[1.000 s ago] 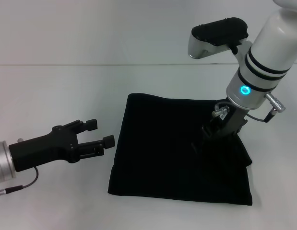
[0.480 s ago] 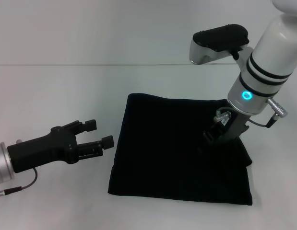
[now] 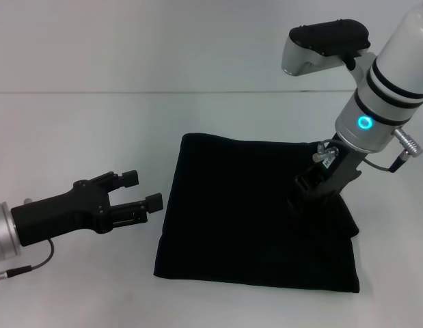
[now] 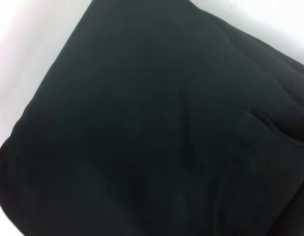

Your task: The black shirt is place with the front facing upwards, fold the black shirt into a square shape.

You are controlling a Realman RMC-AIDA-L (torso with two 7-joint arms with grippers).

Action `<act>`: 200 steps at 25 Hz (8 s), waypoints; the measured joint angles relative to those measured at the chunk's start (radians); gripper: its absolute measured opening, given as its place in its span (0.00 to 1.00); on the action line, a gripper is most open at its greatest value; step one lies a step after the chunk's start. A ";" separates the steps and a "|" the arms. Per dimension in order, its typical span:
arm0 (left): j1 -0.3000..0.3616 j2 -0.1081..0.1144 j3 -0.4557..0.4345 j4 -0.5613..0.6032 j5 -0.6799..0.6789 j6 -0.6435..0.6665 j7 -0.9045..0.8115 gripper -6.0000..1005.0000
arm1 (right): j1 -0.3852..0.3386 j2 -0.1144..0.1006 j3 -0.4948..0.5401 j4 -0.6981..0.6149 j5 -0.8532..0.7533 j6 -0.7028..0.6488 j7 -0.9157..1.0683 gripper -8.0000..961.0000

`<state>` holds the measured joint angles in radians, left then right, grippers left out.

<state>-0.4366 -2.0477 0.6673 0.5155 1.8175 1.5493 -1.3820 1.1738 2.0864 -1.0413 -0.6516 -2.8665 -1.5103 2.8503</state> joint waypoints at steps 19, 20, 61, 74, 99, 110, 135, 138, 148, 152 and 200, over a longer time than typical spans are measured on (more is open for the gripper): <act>-0.003 -0.007 -0.002 0.000 -0.003 -0.014 0.010 0.94 | 0.004 0.010 -0.054 0.125 0.036 0.106 -0.046 0.56; -0.003 -0.007 -0.003 0.000 -0.003 -0.014 0.010 0.94 | 0.002 0.010 -0.057 0.125 0.034 0.106 -0.046 0.56; -0.006 -0.009 -0.009 -0.002 -0.003 -0.014 0.011 0.94 | -0.025 0.005 -0.101 0.079 0.036 0.066 -0.055 0.05; -0.007 -0.009 -0.018 -0.002 -0.004 -0.015 0.012 0.94 | -0.206 0.003 0.066 -0.048 0.168 0.042 -0.048 0.03; -0.038 -0.022 -0.034 -0.031 -0.005 -0.032 0.001 0.94 | -0.501 -0.042 0.385 0.002 0.482 0.141 -0.254 0.03; -0.051 -0.023 -0.034 -0.054 -0.006 -0.038 0.001 0.94 | -0.580 -0.042 0.515 0.138 0.575 0.203 -0.430 0.03; -0.053 -0.035 -0.035 -0.056 -0.006 -0.065 0.002 0.94 | -0.681 -0.035 0.756 0.277 0.690 0.214 -0.634 0.08; -0.053 -0.035 -0.035 -0.055 -0.006 -0.067 0.005 0.94 | -0.697 -0.031 0.762 0.277 0.731 0.200 -0.647 0.09; -0.053 -0.037 -0.037 -0.055 -0.014 -0.068 0.007 0.94 | -0.724 -0.030 0.757 0.278 0.895 0.091 -0.843 0.45; -0.053 -0.037 -0.037 -0.055 -0.016 -0.077 0.007 0.94 | -0.666 -0.030 0.728 0.274 0.856 0.130 -0.891 0.60; -0.066 -0.037 -0.061 -0.055 -0.020 -0.092 0.000 0.94 | -0.579 -0.047 0.656 0.280 0.842 0.323 -0.804 0.43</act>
<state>-0.5024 -2.0845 0.6058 0.4601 1.7978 1.4569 -1.3817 0.5947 2.0394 -0.3851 -0.3721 -2.0249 -1.1872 2.0464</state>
